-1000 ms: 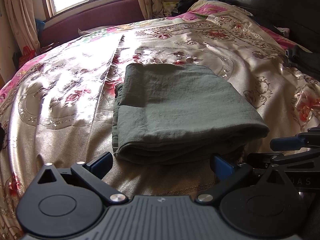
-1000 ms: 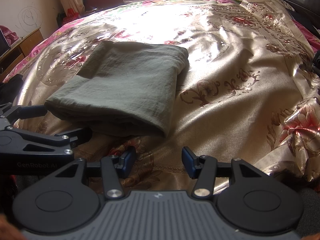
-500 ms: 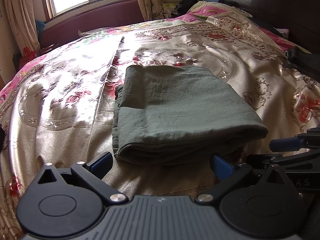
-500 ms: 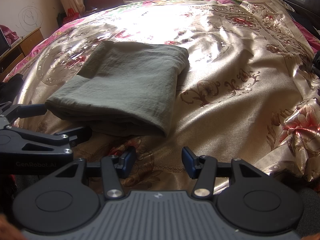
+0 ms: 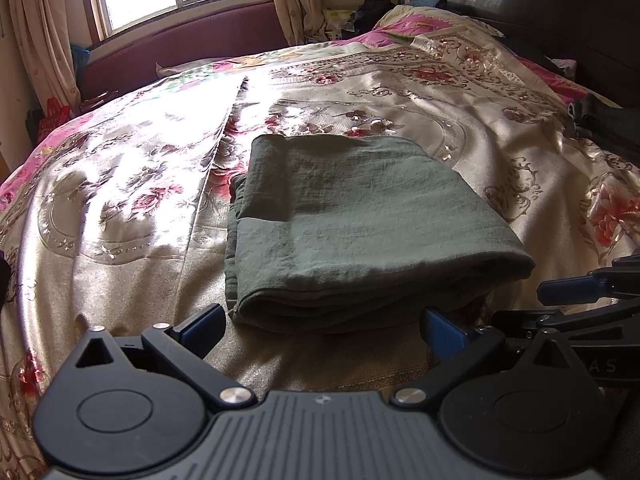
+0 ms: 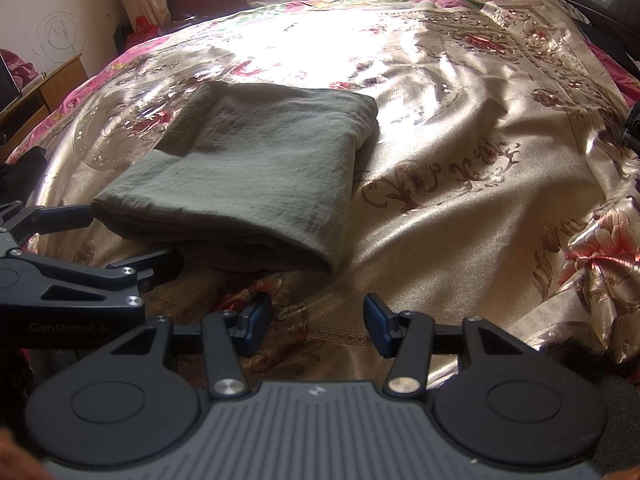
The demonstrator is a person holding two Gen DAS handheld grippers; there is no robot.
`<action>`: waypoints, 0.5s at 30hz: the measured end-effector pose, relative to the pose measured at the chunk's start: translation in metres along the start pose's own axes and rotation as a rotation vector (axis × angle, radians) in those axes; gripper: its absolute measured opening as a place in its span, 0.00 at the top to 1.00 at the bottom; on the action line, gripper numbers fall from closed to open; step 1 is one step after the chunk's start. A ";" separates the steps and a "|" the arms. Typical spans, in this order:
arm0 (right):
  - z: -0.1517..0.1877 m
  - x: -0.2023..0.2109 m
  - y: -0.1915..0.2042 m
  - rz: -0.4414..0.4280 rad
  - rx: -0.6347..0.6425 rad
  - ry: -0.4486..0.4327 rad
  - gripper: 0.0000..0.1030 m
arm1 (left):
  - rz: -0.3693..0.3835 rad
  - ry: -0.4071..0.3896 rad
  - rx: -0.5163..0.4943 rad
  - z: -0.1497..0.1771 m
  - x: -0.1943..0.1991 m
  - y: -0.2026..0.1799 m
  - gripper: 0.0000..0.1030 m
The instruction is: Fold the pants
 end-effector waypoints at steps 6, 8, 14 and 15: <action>0.000 0.000 0.000 0.000 0.001 -0.002 0.49 | 0.000 -0.005 -0.001 0.000 0.001 0.000 0.00; 0.000 0.000 0.000 0.000 0.001 -0.001 0.49 | -0.001 -0.005 -0.002 0.000 0.001 0.000 0.00; 0.000 0.000 0.000 0.001 0.002 -0.002 0.49 | -0.014 -0.014 -0.012 0.000 0.002 0.000 0.00; 0.000 0.001 0.000 0.002 0.002 -0.001 0.49 | -0.017 -0.015 -0.014 0.001 0.003 0.000 0.00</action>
Point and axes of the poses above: each gripper's, at about its wrist camera, not at the fingertips, and x roughly against the way its jaws point, y to its left, z to its underside, the point moved 6 cm from there along -x, roughly the way its jaws point, and after that the axes turned 13 degrees about -x, right-handed, at the moved point
